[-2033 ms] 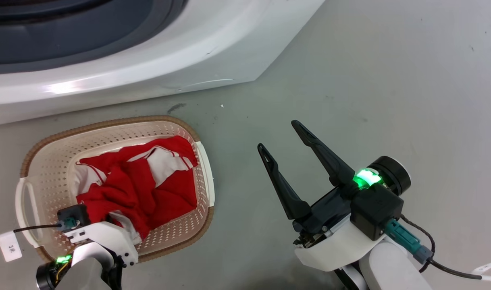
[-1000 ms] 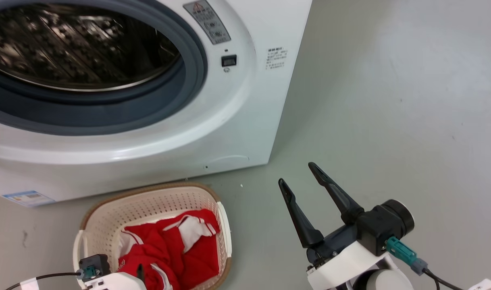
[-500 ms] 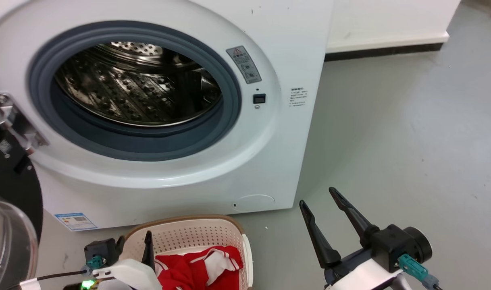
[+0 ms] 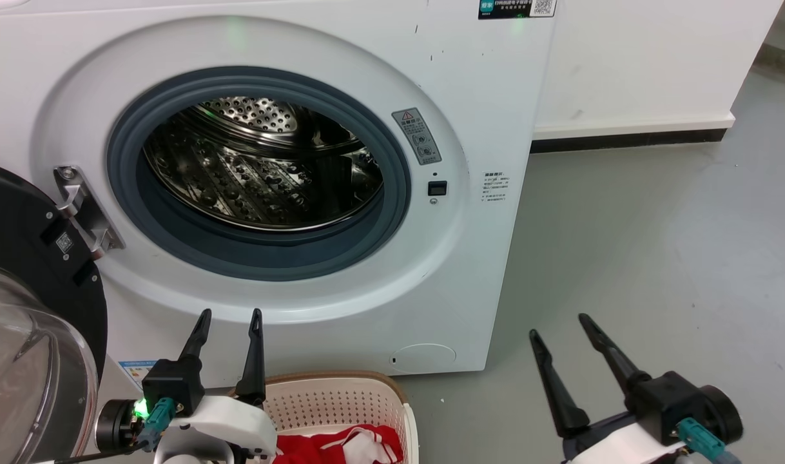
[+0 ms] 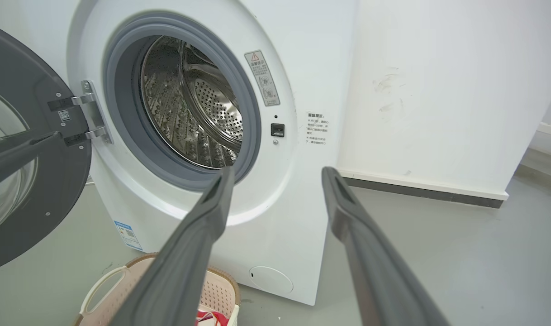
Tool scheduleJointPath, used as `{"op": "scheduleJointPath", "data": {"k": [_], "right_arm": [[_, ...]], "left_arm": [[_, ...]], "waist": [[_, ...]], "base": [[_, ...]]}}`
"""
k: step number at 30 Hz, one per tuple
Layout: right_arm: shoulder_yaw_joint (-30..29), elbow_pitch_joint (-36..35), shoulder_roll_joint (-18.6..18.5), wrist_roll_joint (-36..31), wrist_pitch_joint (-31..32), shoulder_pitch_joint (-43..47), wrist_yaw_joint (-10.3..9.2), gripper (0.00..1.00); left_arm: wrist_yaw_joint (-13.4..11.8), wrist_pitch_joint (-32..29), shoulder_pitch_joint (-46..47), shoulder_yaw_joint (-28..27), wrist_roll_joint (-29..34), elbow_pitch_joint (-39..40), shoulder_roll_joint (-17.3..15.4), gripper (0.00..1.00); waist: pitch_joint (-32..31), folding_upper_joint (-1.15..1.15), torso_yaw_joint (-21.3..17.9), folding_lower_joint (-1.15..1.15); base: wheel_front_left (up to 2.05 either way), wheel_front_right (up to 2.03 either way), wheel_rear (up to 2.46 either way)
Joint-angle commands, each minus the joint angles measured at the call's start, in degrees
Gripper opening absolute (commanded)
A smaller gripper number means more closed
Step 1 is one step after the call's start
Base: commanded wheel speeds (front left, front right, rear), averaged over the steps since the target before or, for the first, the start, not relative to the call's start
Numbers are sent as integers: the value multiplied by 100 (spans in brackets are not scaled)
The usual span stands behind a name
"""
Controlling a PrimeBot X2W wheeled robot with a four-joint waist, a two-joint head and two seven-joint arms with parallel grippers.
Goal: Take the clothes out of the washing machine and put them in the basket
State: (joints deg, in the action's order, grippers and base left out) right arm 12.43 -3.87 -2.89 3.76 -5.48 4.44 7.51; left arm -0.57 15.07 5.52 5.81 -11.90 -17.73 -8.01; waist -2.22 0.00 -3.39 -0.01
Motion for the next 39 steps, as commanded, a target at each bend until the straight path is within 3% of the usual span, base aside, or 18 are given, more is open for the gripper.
{"op": "scheduleJointPath", "data": {"k": [1, 18, 39], "right_arm": [[-148, -45, 4, -89, 31, 98, -4, 100], [-867, -141, 5, -321, 163, 489, -4, 100], [-1080, -75, 5, -337, 204, 505, -4, 100]], "left_arm": [[-43, 13, -112, 40, 80, 226, -6, 100], [-356, -342, -893, 216, 370, 1644, -183, 100], [-529, -267, -1021, 141, 134, 1418, -122, 100]], "waist": [[-61, 0, 12, 1], [-473, 0, -2, 1], [-361, 0, -27, 1]], "base": [[0, 0, 0], [0, 0, 0], [0, 0, 0]]}}
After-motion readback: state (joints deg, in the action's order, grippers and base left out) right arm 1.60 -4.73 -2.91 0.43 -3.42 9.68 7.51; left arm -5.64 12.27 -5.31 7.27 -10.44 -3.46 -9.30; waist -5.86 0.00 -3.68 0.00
